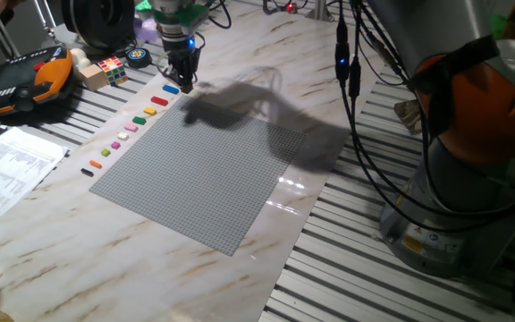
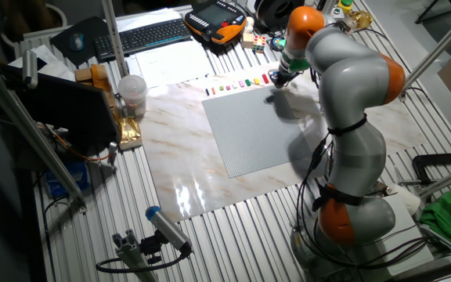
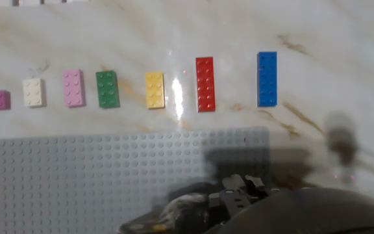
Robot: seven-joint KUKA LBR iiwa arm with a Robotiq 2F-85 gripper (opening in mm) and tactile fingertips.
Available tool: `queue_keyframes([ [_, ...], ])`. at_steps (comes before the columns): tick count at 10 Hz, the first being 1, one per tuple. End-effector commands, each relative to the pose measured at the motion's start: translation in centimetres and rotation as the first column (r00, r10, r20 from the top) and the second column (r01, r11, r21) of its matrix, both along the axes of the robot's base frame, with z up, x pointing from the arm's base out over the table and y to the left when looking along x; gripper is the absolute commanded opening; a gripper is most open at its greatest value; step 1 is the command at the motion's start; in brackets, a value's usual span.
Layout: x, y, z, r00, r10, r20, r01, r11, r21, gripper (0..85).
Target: Build with small Lego blocks
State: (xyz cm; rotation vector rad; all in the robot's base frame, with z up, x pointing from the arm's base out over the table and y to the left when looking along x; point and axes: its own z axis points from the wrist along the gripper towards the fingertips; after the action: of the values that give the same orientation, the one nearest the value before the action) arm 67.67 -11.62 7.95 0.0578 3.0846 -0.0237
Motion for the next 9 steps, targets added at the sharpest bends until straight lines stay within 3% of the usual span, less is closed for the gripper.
queue_keyframes([
  [1, 0.4, -0.2, -0.2, 1.0, 0.002, 0.0, -0.002, 1.0, -0.002, 0.7],
  [4, 1.71, -1.0, -0.9, 1.0, 0.0, -0.002, 0.0, 1.0, -0.014, 0.7],
  [9, 2.74, -1.9, -1.8, 1.0, -0.001, -0.003, 0.001, 1.0, 0.0, 0.7],
])
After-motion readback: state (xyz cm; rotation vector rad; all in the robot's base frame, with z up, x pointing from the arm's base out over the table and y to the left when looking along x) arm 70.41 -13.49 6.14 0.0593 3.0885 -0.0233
